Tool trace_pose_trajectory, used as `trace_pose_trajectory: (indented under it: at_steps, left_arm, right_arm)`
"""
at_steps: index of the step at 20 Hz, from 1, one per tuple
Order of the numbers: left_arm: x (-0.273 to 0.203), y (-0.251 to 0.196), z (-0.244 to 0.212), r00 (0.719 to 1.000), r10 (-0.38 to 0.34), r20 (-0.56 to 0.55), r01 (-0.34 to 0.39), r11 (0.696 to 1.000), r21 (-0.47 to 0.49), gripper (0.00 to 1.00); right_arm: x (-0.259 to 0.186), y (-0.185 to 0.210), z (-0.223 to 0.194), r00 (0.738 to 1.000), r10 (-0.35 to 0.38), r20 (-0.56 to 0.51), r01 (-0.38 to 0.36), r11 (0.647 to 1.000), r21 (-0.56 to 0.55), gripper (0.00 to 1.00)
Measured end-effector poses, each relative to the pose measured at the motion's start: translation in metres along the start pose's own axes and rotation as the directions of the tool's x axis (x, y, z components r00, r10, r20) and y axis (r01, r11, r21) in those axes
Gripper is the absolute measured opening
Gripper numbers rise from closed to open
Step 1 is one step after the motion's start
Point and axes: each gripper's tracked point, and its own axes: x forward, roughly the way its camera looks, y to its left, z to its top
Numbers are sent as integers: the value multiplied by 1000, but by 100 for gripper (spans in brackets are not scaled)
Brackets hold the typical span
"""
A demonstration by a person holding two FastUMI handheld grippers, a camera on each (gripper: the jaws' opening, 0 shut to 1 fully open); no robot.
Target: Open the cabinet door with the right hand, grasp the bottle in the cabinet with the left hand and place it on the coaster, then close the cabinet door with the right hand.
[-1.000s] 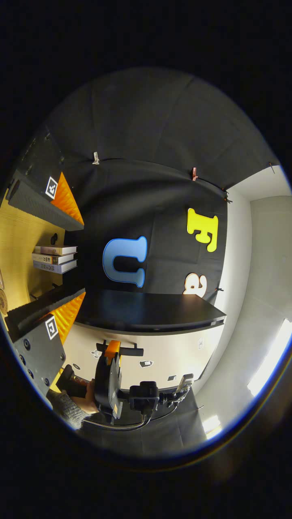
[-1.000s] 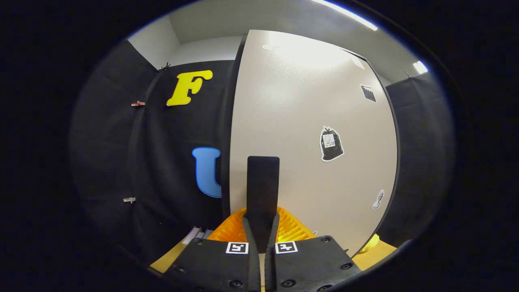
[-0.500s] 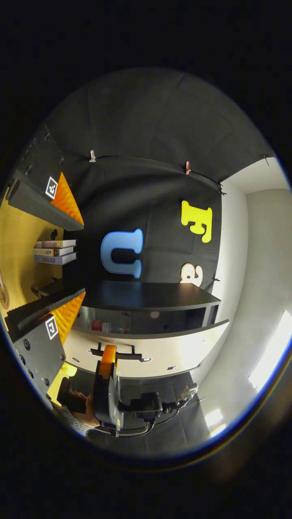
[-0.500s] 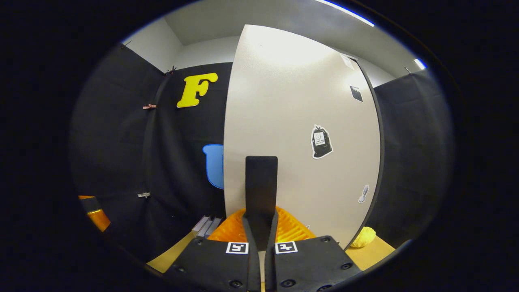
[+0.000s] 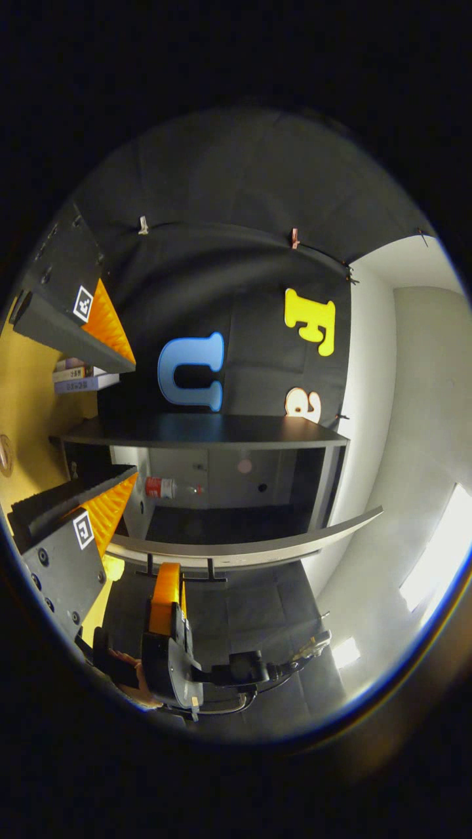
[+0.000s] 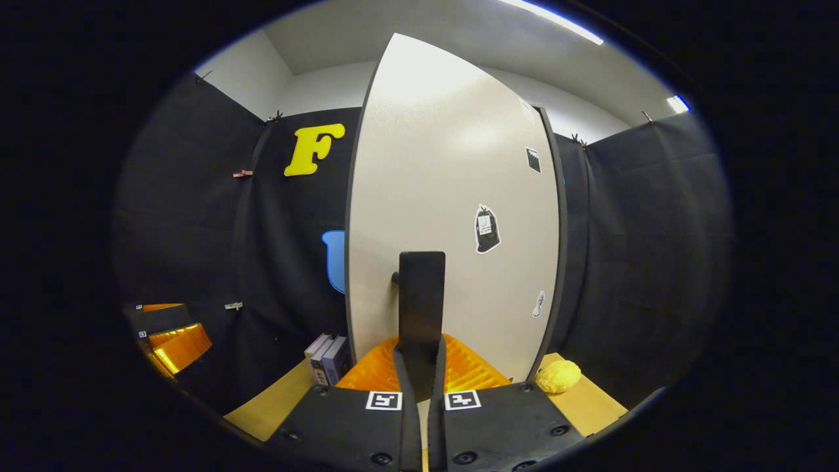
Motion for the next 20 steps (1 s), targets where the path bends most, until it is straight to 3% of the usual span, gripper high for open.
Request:
trace_pose_trajectory:
  at_steps: [4, 6, 12, 13, 17, 20]
  left_arm:
    - [5, -36, -13, 993, -110, -34, 108, 993, -42, 89]
    - [7, -47, -15, 988, -148, -44, 145, 988, -51, 85]
    - [22, -91, -26, 967, -249, -55, 244, 967, -76, 89]
    - [26, -101, -28, 962, -266, -59, 261, 962, -83, 85]
    - [42, -138, -28, 952, -301, -64, 294, 951, -101, 89]
    - [55, -164, -26, 951, -305, -53, 300, 950, -89, 89]
  right_arm:
    - [-27, -31, 1, 998, -64, 4, 64, 998, -9, 8]
    - [-38, -48, 2, 994, -106, 4, 106, 994, -9, 8]
    - [-73, -110, 4, 970, -243, 4, 243, 970, -27, 7]
    - [-77, -119, 5, 967, -255, 7, 255, 966, -38, 7]
    - [-85, -145, 7, 965, -263, 18, 264, 959, -105, 7]
    - [-91, -171, 12, 970, -243, 19, 244, 965, -96, 7]
